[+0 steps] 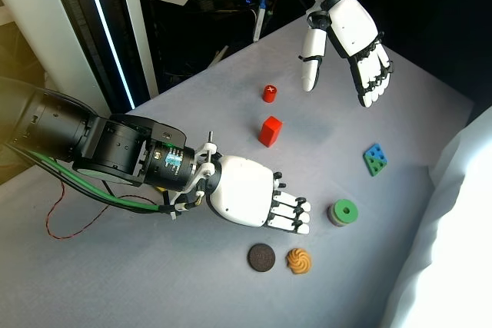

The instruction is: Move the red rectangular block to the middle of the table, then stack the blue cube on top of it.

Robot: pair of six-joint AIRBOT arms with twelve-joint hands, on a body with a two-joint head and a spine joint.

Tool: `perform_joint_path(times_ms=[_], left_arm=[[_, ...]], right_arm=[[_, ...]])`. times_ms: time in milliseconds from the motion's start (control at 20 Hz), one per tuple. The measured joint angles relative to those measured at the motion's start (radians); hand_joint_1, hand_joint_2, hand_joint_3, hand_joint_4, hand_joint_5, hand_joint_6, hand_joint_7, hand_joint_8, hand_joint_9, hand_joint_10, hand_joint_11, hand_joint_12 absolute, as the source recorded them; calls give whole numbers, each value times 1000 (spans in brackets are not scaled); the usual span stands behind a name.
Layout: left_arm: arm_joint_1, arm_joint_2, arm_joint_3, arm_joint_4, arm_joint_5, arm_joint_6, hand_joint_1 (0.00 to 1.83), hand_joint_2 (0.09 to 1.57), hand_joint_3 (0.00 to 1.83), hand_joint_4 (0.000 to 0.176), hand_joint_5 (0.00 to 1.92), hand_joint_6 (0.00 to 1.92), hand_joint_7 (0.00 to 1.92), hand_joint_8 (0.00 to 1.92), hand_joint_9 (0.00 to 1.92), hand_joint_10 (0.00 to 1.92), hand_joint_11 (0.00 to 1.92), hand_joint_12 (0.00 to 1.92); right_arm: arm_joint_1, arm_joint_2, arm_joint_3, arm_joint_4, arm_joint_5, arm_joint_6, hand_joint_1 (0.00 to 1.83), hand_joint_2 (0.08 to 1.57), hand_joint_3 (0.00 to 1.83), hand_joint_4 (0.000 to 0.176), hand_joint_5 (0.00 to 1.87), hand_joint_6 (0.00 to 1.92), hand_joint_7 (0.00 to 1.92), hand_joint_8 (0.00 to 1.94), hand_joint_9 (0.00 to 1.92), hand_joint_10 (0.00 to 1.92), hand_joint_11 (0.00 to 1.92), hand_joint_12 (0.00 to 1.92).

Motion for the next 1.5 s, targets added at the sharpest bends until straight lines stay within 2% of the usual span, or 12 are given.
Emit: perform_joint_path(times_ms=[150,250,300,400,450,550,650,750,1100,1200,1400,1500], left_arm=[[0,0,0,0,0,0,121,993,2,0,281,1,265,1,214,1,0,436],[0,0,-2,0,0,0,116,993,1,0,285,2,268,2,214,1,0,438],[0,0,-2,0,0,0,119,994,2,0,283,1,267,2,214,1,0,439],[-1,0,-2,0,0,4,127,991,0,0,287,2,271,3,219,2,0,449],[-1,0,-2,0,-1,3,127,991,0,0,287,2,271,3,219,2,0,449],[-1,0,-2,0,0,4,117,996,1,0,287,1,269,1,214,1,0,424],[-1,0,-2,0,0,4,122,996,1,0,290,2,275,3,220,3,0,425],[-1,0,-2,0,0,7,123,996,1,0,290,2,276,3,220,3,0,425],[-2,0,-2,0,0,7,115,993,0,0,307,3,293,4,230,4,0,450],[-2,0,-2,0,-1,8,92,999,2,0,304,1,292,2,229,2,0,455],[-2,-1,-2,0,0,10,89,1003,1,0,315,3,300,3,239,4,0,465],[-2,-1,-2,0,-1,11,84,1009,3,0,315,2,300,2,239,3,0,466]], right_arm=[[0,0,0,-1,7,0,975,880,14,82,985,20,53,15,0,0,0,0],[0,0,0,-3,8,0,971,926,12,130,1032,21,46,2,0,0,3,2],[0,0,0,-3,9,0,1053,999,8,167,1149,507,63,17,0,0,1,1],[0,0,0,-3,12,2,1063,1042,0,176,1118,737,110,9,0,0,0,0],[0,0,0,-3,12,2,1063,1042,0,176,1118,737,110,9,0,0,0,0],[0,0,0,-3,12,3,1111,1019,0,93,1197,620,181,6,0,0,0,0],[0,0,0,-3,12,3,1126,1017,0,47,1204,611,224,13,0,0,0,0],[5,0,0,-5,5,3,1129,1017,0,38,1205,610,229,13,0,0,0,0],[96,15,-2,-60,-50,39,1071,1050,0,150,1111,780,302,4,77,6,0,0],[117,24,-19,-95,-70,62,1079,1049,0,127,1115,773,287,1,73,2,0,0],[188,29,-55,-128,-179,101,1067,1048,0,164,1112,777,318,8,96,7,0,0],[218,25,-66,-129,-219,114,1077,1052,1,126,1106,786,348,8,111,7,0,0]])
